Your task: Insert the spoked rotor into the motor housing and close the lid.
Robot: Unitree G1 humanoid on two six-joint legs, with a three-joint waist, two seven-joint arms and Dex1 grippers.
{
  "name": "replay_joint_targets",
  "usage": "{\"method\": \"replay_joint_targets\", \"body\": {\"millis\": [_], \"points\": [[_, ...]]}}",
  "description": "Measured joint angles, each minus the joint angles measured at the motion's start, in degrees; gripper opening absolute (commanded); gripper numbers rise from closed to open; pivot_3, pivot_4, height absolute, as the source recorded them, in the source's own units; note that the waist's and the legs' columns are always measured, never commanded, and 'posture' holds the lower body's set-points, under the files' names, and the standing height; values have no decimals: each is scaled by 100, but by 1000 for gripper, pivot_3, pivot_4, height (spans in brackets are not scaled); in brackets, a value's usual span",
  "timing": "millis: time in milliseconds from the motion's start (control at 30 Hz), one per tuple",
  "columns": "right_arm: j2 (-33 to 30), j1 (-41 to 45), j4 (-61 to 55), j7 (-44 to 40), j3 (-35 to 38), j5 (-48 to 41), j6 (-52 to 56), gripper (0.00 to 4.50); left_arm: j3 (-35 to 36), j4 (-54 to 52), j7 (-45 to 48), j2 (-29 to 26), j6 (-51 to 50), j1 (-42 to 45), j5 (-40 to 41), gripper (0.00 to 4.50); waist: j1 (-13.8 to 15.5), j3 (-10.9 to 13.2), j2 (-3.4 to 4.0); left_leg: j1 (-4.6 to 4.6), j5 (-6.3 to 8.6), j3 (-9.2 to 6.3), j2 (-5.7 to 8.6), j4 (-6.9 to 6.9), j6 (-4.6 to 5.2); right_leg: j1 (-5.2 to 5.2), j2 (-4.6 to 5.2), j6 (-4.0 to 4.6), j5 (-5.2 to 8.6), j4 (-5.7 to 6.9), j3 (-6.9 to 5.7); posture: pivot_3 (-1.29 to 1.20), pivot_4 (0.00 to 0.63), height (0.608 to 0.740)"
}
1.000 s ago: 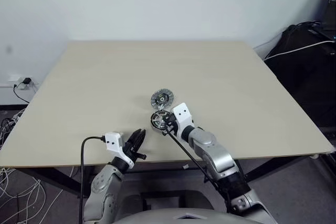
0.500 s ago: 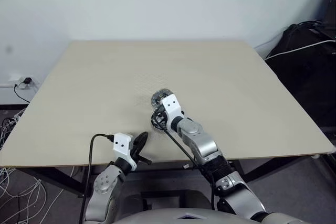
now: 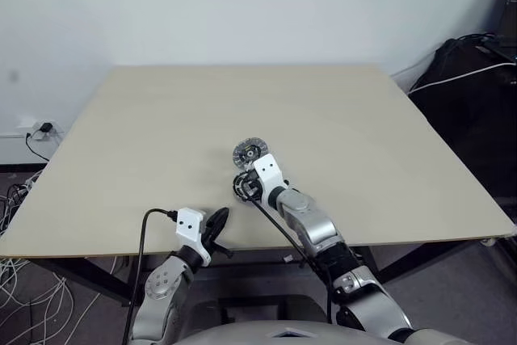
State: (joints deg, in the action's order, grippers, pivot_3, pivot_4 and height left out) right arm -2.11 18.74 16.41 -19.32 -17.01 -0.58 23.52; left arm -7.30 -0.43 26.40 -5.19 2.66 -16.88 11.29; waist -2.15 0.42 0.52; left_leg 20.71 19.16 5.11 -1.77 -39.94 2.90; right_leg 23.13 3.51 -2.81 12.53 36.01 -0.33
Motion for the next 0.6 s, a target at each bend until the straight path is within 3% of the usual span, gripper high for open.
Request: {"method": "replay_joint_targets", "body": {"millis": [167, 333, 433, 600], "points": [[-739, -48, -1007, -775, -446, 96, 553, 0, -8, 21, 6, 3, 31, 53, 2, 109, -5, 1, 2, 9, 0, -1, -2, 0, 0, 13, -3, 2, 1, 3, -1, 0, 0, 740], [-1225, 18, -1311, -1314, -909, 278, 895, 0, -12, 27, 6, 25, 29, 80, 10, 109, 2, 2, 0, 9, 0, 1, 1, 0, 1, 12, -2, 2, 1, 3, 0, 0, 0, 740], [-1453, 169, -1341, -1638, -1165, 392, 953, 592, -12, 29, 5, 51, 25, 103, 15, 0, 4, 2, -1, 9, 0, 1, 2, 0, 2, 12, -2, 2, 1, 2, 0, 0, 0, 740], [-1730, 575, -1330, -2114, -1576, 697, 799, 2229, -11, 30, 3, 63, -35, 112, 47, 0, 4, 2, -1, 9, 0, 0, 2, 0, 2, 12, -2, 2, 1, 2, 0, 0, 0, 740]]}}
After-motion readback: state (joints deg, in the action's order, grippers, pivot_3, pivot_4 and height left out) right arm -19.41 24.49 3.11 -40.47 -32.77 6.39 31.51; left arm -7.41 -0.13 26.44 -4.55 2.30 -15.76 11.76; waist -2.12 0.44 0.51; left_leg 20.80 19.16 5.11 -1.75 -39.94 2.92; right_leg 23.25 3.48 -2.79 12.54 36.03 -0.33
